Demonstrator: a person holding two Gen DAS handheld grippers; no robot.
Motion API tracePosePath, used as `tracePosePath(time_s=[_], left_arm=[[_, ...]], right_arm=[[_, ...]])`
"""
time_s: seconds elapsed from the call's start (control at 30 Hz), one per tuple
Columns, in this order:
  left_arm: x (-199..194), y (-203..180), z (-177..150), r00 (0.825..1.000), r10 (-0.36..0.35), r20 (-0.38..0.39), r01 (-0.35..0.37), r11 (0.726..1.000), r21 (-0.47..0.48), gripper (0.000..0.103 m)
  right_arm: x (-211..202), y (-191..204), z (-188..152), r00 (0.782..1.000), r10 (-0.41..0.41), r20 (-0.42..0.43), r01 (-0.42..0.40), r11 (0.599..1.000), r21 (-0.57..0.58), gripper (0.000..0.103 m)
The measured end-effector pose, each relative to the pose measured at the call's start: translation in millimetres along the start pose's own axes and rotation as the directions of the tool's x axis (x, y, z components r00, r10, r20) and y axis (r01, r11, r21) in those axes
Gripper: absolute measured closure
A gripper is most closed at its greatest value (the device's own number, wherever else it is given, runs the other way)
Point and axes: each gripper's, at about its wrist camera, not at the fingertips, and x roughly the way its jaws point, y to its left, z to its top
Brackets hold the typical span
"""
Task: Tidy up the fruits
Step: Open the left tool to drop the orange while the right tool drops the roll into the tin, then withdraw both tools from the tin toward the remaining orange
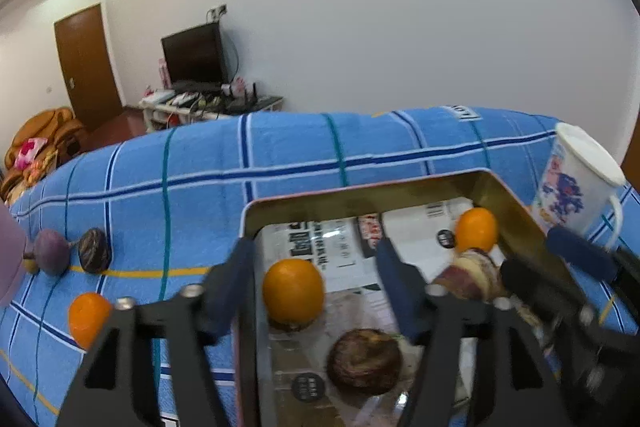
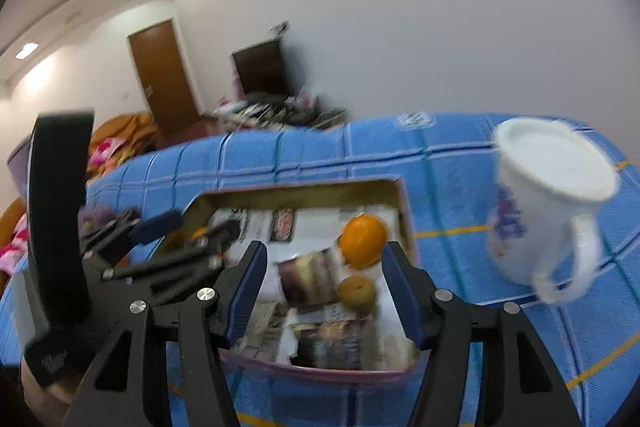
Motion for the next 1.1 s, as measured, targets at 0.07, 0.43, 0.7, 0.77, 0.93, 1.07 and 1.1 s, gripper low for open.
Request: tracePosePath(time_s=[0.07, 0.43, 0.7, 0.77, 0.93, 1.07, 1.1], left_arm=[[-6.6, -3.9, -1.3, 0.997, 0.064, 0.035, -0.064, 0.998, 0.006, 0.000], [-35.0, 15.7, -7.8, 0.978, 0.147, 0.146, -0.135, 0.987, -0.090, 0.000], [-51.5, 32.0, -18.4, 0.954, 0.235, 0.186, -0.215, 0.969, -0.121, 0.000], [-56.5, 36.3, -21.1, 0.945, 0.258, 0.199, -0.236, 0.963, -0.128, 0.000], [-62.7, 42.4, -26.0, 0.939, 0.276, 0.205, -0.251, 0.958, -0.139, 0.000], [-66.8, 41.8, -29.6, 0.936, 0.283, 0.208, -0.261, 0.957, -0.128, 0.000], [-67.8, 41.5, -30.7, 0.938, 0.278, 0.209, -0.257, 0.959, -0.122, 0.000]], right_arm=[[-10.1, -5.3, 2.6, 0.998, -0.041, 0.049, 0.040, 0.999, 0.028, 0.031], [-46.7, -6.7, 3.9, 0.956, -0.180, 0.231, 0.165, 0.983, 0.082, 0.026], [-63.9, 14.9, -3.8, 0.886, -0.277, 0.371, 0.296, 0.955, 0.006, 0.026], [-60.2, 21.6, -5.1, 0.892, -0.274, 0.360, 0.304, 0.952, -0.029, 0.026], [-62.9, 21.1, -5.1, 0.903, -0.252, 0.348, 0.278, 0.960, -0.026, 0.026], [-59.5, 18.2, -3.7, 0.919, -0.239, 0.313, 0.255, 0.967, -0.012, 0.026], [-58.8, 19.4, -3.7, 0.921, -0.238, 0.308, 0.255, 0.967, -0.017, 0.026]])
